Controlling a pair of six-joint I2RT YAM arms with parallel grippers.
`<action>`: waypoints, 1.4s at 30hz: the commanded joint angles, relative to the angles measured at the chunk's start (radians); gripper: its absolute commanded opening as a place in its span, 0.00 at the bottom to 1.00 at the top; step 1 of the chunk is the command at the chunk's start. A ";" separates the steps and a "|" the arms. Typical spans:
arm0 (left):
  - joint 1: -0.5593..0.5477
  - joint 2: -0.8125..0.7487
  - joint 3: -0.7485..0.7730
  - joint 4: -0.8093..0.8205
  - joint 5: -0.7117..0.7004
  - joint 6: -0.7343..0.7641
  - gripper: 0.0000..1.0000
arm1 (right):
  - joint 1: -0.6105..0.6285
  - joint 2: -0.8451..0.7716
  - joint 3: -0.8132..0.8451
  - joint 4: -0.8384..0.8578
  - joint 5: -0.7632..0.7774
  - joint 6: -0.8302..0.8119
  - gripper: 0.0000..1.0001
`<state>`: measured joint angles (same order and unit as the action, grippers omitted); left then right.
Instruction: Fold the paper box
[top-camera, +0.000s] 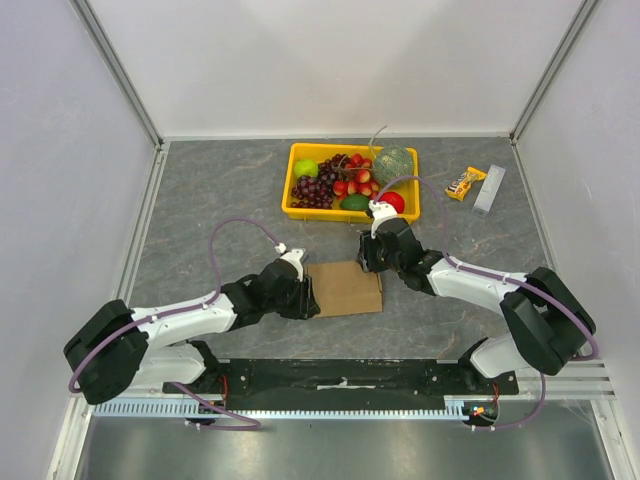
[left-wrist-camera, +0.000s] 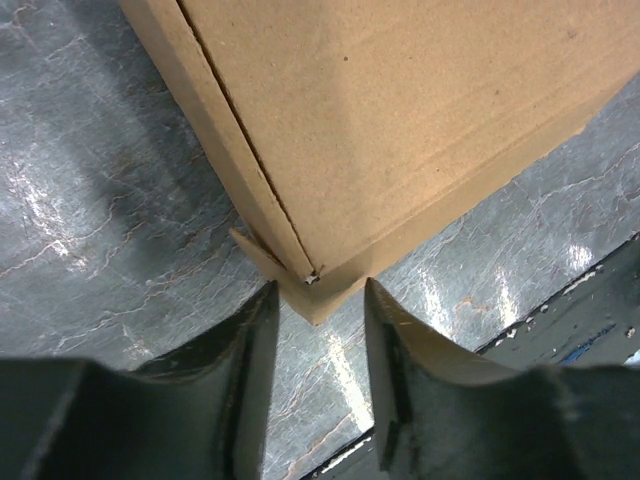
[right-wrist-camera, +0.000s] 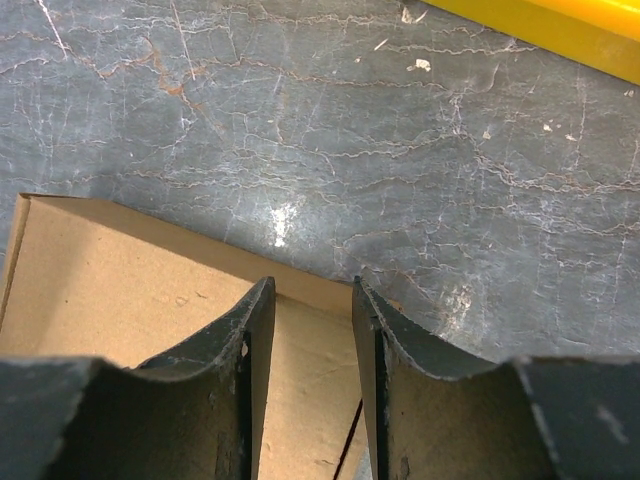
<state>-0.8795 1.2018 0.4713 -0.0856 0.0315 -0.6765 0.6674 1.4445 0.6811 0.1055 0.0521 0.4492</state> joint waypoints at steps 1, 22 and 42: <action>-0.003 -0.024 0.001 0.035 -0.028 -0.006 0.50 | 0.001 -0.006 -0.026 -0.046 -0.023 0.008 0.44; -0.003 -0.051 -0.017 0.015 -0.097 -0.041 0.69 | 0.001 -0.006 -0.017 -0.050 -0.049 0.006 0.43; -0.003 -0.041 -0.040 0.081 -0.036 -0.037 0.77 | 0.001 0.008 -0.002 -0.066 -0.075 0.006 0.43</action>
<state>-0.8795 1.1355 0.4385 -0.0647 -0.0364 -0.6918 0.6662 1.4445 0.6792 0.1020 0.0109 0.4568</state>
